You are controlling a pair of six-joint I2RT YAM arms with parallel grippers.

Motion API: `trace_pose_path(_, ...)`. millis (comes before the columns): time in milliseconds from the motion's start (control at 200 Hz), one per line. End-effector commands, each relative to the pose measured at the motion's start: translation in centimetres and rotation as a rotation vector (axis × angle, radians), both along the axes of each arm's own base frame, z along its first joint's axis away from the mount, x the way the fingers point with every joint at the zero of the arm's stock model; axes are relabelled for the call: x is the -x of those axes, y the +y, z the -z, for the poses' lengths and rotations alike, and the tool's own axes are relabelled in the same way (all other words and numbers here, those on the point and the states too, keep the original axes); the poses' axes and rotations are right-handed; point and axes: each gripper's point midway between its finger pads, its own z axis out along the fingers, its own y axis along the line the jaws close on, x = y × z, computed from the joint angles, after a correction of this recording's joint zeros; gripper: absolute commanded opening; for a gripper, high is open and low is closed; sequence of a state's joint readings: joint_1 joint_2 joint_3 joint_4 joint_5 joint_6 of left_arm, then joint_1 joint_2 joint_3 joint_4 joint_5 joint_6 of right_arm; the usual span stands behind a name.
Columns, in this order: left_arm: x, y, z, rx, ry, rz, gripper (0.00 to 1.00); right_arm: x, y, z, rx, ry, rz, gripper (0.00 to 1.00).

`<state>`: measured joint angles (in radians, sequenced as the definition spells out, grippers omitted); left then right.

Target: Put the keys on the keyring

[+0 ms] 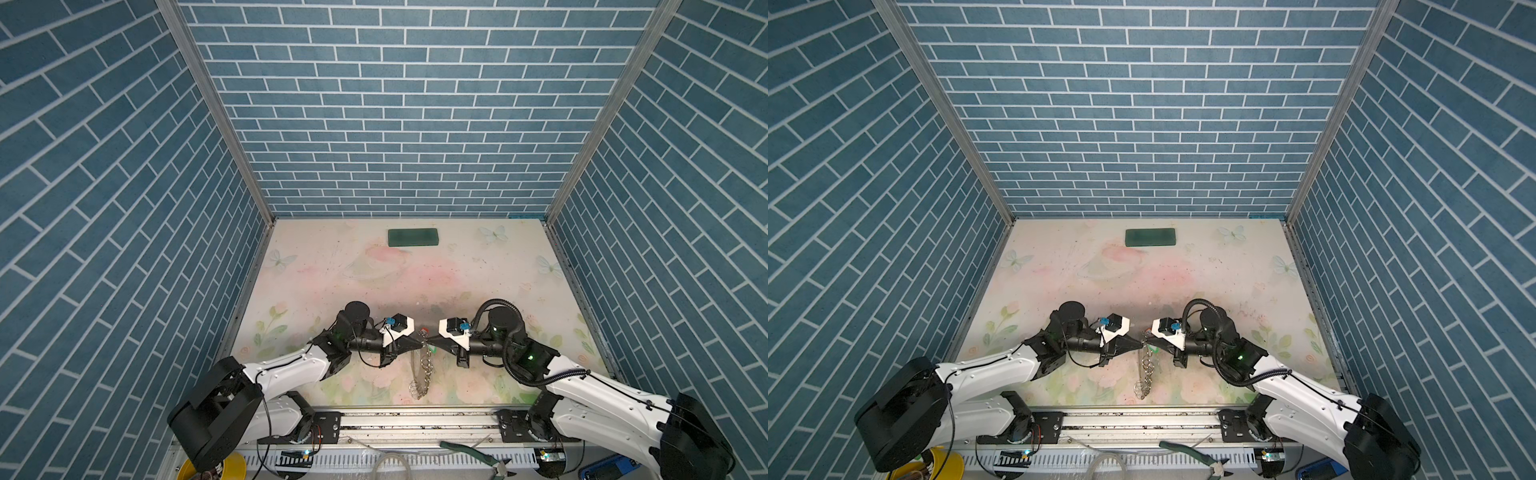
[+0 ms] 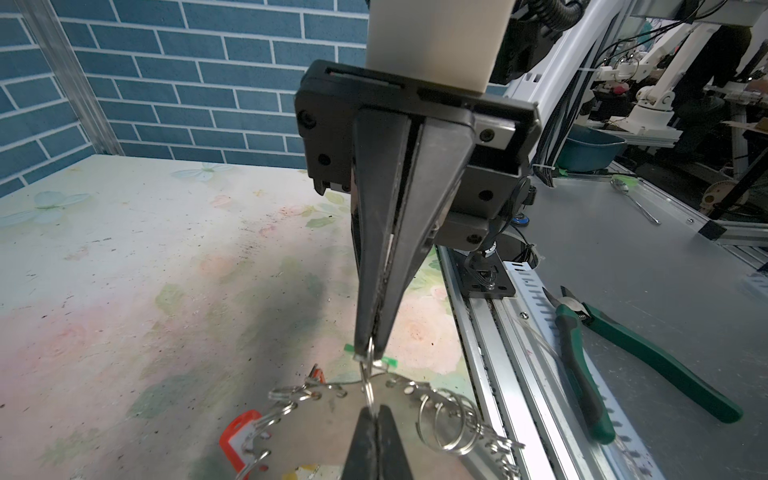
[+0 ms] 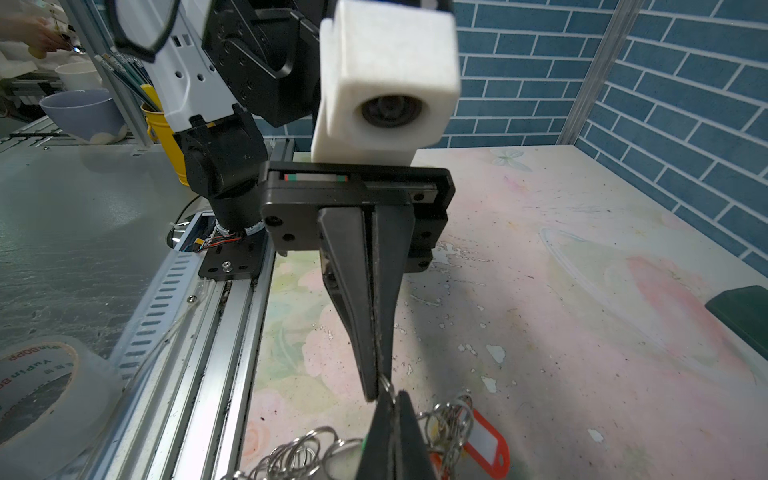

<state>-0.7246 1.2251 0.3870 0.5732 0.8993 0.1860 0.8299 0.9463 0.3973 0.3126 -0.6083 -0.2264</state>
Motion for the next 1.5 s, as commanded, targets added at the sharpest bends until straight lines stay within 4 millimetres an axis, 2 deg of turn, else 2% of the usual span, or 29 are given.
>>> trace_pose_path(0, 1.7, -0.6, -1.5, 0.049, -0.006, 0.11, 0.0, -1.9, 0.5, -1.0, -0.004, -0.101, 0.063, 0.0)
trace_pose_path(585, 2.0, -0.8, -1.5, 0.043, -0.008, 0.115, 0.0, -1.9, 1.7, -0.7, 0.01, -0.092, 0.05, 0.0)
trace_pose_path(950, 1.6, -0.8, -1.5, 0.038, -0.024, 0.086, 0.0, -0.8, 2.3, -0.4, 0.023, -0.075, -0.014, 0.0)
trace_pose_path(1205, 1.3, -0.6, -1.1, 0.01, -0.034, 0.065, 0.0, 1.3, 1.8, 0.4, 0.085, -0.057, -0.119, 0.0)
trace_pose_path(1495, 2.1, -0.8, -0.7, -0.014, -0.026, 0.112, 0.0, 2.0, 1.9, 0.3, 0.098, -0.055, -0.173, 0.0)
